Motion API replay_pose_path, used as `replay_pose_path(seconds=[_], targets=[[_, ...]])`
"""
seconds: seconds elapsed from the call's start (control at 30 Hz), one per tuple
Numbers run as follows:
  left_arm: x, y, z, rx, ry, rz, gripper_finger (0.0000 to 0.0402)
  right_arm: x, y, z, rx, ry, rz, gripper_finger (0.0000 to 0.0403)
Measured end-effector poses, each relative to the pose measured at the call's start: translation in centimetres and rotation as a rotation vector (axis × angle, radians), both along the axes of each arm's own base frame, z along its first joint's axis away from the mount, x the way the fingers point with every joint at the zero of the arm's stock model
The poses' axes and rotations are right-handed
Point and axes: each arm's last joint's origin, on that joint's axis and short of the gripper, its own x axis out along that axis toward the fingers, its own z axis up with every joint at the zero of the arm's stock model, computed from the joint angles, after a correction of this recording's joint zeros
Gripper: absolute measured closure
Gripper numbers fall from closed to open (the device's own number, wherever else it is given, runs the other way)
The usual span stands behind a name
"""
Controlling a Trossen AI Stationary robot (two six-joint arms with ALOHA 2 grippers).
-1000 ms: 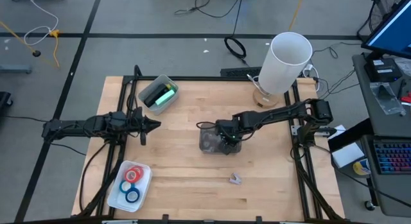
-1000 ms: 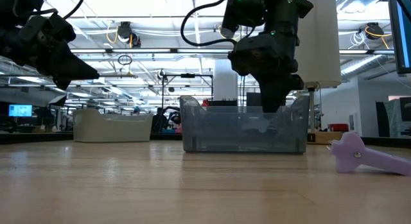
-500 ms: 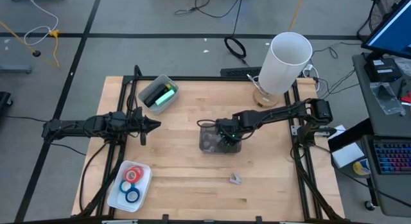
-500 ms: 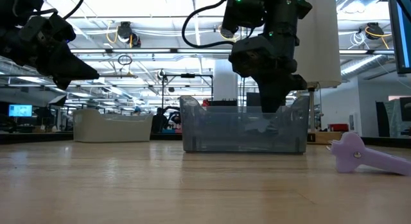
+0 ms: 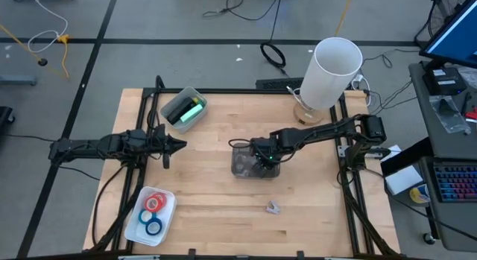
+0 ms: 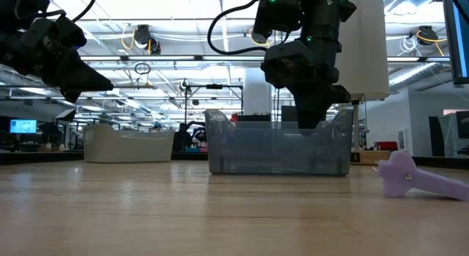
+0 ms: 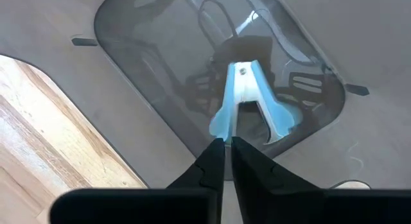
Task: Pick and place Stapler, Stapler remover, tape
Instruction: Put the blue staple remover into the black bin, then put the purple staple remover into the black bin
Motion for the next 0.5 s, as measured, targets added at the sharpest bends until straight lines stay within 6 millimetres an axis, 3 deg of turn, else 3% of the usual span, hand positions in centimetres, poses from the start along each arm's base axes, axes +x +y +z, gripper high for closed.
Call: replay_pose_path(seconds=[0.27,0.5], targets=[[0.0,0.0,0.0,-0.001,0.0,-0.002,0.0364,0.2,-0.1,0.1,-0.003,-0.029,0.007,0.0343],[0.0,0.0,0.0,-0.006,-0.001,-0.006,0.0364,-0.2,0.5,3.3,0.011,-0.212,0.16,0.0353]])
